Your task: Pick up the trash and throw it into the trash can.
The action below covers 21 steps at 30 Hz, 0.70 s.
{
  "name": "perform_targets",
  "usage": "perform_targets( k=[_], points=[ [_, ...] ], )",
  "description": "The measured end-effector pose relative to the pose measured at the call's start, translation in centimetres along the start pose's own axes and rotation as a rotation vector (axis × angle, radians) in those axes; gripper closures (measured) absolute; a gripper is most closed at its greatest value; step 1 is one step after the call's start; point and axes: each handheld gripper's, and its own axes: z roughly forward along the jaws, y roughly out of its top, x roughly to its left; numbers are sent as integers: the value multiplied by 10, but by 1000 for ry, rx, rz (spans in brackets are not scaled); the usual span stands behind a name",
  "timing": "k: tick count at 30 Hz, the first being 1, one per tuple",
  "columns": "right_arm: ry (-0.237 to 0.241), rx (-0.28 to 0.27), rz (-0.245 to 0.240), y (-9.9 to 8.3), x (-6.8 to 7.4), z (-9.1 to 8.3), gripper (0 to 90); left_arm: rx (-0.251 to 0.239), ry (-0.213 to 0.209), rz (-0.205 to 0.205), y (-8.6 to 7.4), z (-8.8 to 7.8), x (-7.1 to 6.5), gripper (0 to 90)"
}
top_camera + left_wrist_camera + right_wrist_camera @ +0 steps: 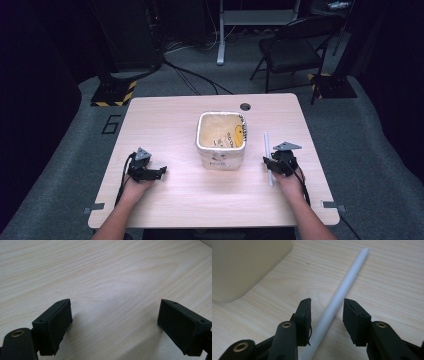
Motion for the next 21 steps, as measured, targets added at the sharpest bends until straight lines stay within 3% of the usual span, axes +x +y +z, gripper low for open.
perform_targets(
  k=[12,16,21],
  points=[
    [-5,35,-12,-1,-6,0,717,-1,0,0,0,0,0,122],
    [-2,63,4,0,-9,-2,781,-1,0,-1,0,0,0,122],
    [-7,58,3,0,-10,-4,785,-1,1,-1,0,0,0,122]
  ],
)
